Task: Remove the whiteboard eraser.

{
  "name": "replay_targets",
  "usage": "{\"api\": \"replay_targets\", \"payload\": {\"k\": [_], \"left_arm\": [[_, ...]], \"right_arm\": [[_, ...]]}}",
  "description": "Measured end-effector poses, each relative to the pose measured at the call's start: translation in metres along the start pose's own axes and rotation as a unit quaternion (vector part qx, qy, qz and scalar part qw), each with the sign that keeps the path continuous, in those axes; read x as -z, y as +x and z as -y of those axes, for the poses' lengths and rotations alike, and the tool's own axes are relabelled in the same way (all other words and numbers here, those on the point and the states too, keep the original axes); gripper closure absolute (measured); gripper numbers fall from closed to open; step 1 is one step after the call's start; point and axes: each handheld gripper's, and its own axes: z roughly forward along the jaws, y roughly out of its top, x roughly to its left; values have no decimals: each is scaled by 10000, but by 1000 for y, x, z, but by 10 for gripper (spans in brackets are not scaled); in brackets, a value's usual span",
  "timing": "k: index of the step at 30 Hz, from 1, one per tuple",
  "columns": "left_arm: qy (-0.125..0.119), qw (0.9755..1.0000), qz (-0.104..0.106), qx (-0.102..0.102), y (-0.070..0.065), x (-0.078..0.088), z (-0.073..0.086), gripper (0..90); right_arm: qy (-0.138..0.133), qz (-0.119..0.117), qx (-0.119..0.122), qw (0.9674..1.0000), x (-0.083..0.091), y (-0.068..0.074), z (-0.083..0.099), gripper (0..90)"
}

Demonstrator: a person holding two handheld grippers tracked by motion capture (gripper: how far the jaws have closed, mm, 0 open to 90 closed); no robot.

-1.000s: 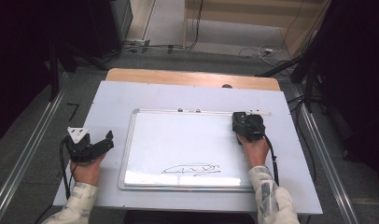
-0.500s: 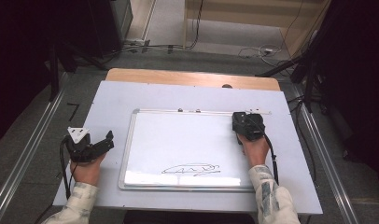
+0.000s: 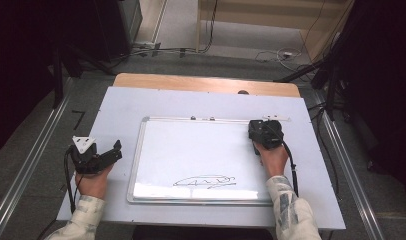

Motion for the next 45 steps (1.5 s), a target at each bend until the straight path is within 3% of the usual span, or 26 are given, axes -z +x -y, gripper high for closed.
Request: {"api": "replay_targets", "payload": {"k": [7,12,14,32,36,45], "left_arm": [[2,10000,3,-9,0,1,0,101],[0,10000,1,4,1,1,0,100],[-3,10000,0,3,1,1,0,100],[7,10000,-13,20,1,1,0,101],[17,10000,-12,17,1,0,0,101],[0,10000,-12,8,0,1,0,101]], "right_arm": [[54,-96,-162,9998,-1,-2,0,358],[66,-119,-88,9999,-1,-2,0,376],[27,21,100,9999,0,2,1,385],[18,-41,96,9999,6,3,5,390],[-221,-158,46,9996,20,3,2,390],[-255,-287,109,9992,38,3,5,390]]}}
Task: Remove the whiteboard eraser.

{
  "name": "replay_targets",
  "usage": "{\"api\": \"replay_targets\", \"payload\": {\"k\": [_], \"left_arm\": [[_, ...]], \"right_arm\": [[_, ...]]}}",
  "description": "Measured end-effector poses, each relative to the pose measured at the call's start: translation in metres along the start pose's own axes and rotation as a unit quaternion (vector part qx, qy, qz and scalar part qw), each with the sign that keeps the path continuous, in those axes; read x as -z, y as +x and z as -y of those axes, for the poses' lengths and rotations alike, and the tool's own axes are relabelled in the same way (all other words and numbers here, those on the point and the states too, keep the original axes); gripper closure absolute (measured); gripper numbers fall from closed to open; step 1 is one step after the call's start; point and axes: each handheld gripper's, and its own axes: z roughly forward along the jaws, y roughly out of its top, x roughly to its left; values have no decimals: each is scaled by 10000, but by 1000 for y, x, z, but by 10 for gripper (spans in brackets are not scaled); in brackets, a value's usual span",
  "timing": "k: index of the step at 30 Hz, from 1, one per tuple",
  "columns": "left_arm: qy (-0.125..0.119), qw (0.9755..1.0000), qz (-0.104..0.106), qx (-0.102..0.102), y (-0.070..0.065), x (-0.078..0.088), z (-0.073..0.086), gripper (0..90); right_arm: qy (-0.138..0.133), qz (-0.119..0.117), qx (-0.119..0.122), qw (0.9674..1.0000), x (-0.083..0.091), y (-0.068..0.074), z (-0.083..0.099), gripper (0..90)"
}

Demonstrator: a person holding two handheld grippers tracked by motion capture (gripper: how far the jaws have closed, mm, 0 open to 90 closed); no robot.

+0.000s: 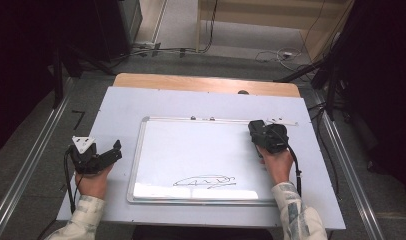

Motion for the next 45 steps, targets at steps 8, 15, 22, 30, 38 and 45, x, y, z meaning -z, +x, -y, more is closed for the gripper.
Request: {"api": "replay_targets", "payload": {"k": [8,15,22,30,38,45], "left_arm": [[-1,10000,-4,1,0,0,0,101],[2,10000,-1,11,0,0,0,101],[-4,10000,1,-18,-1,0,0,101],[-8,10000,0,-30,-1,0,0,100],[-10,10000,2,-16,-1,0,0,101],[-15,10000,8,-25,-1,1,0,100]], "right_arm": [[-36,-70,20,10000,12,1,10,389],[-10,-96,36,9999,20,2,18,389],[-48,-169,109,9998,30,7,23,389],[-50,-264,231,9994,35,15,29,389],[-36,-299,267,9992,36,18,31,389],[-34,-305,269,9992,37,18,32,389]]}}
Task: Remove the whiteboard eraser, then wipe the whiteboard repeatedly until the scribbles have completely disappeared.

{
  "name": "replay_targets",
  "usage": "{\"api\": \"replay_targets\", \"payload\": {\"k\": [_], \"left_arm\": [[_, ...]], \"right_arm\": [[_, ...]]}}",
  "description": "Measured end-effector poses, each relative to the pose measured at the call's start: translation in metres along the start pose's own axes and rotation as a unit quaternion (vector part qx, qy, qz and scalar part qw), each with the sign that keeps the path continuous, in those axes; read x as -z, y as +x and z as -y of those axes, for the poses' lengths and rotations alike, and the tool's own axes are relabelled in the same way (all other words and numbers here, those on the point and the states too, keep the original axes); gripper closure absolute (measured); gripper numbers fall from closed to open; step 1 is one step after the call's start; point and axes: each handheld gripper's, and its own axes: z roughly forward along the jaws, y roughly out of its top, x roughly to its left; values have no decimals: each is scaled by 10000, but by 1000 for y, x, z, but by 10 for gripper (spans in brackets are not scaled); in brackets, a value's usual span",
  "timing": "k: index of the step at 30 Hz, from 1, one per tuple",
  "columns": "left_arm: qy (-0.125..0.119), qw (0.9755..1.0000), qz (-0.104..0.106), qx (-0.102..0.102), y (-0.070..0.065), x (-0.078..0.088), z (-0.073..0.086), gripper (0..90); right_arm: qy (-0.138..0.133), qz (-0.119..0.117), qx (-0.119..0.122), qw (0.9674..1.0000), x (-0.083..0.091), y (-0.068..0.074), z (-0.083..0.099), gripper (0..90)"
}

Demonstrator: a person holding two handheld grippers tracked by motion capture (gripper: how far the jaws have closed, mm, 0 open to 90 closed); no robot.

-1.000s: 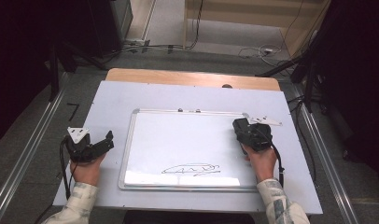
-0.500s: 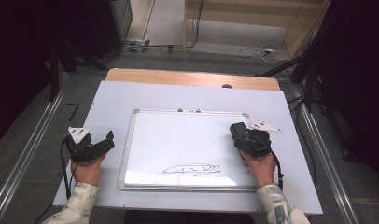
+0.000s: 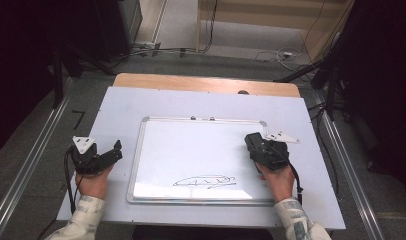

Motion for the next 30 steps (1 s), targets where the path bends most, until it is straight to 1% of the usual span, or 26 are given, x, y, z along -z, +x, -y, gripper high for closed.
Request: {"api": "replay_targets", "payload": {"k": [9,16,18,24,30], "left_arm": [[-15,10000,12,18,0,0,0,100],[-14,10000,27,9,0,1,0,100],[-16,10000,27,16,0,1,0,100],[-35,10000,53,7,-1,2,0,100],[-22,10000,81,-13,-2,3,0,100]], "right_arm": [[-29,-59,20,10000,2,3,2,388],[13,-84,19,10000,2,7,6,388],[-6,-153,26,9999,4,10,8,388],[-12,-210,49,9998,7,17,11,388],[62,-275,133,9995,8,28,16,388]]}}
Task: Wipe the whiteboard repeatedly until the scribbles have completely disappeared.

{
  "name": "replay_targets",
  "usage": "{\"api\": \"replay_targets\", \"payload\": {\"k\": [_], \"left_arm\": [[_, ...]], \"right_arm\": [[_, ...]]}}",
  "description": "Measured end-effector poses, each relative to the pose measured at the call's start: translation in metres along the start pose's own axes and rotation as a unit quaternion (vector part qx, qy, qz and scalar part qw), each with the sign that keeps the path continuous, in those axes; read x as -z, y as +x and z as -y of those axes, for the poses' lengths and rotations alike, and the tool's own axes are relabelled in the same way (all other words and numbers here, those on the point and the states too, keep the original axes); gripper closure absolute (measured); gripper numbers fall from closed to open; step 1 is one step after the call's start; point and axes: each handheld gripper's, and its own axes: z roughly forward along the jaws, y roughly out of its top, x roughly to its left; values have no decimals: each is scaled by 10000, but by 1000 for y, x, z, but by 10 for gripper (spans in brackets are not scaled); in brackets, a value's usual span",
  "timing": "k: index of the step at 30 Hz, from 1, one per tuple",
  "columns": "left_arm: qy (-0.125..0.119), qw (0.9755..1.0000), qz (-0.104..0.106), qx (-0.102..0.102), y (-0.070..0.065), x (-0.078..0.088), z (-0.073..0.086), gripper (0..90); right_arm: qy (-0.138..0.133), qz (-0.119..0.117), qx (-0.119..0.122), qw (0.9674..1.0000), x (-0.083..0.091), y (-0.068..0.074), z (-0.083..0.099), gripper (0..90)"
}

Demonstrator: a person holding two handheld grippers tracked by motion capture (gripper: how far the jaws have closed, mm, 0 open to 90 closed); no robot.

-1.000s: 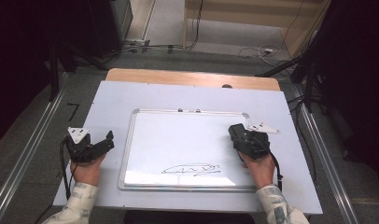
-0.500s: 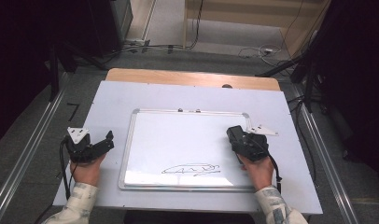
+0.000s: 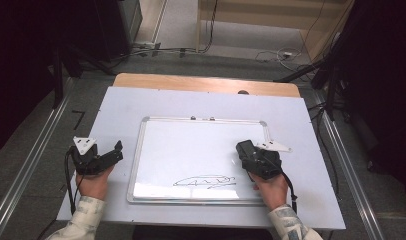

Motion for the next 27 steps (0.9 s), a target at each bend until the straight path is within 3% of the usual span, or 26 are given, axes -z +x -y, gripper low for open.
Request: {"api": "replay_targets", "payload": {"k": [17,27], "left_arm": [[-13,10000,4,-5,0,0,0,100],[-10,10000,18,-12,0,0,0,100]], "right_arm": [[87,-137,331,9993,-4,27,9,388],[207,-161,500,9984,-12,33,14,389]]}}
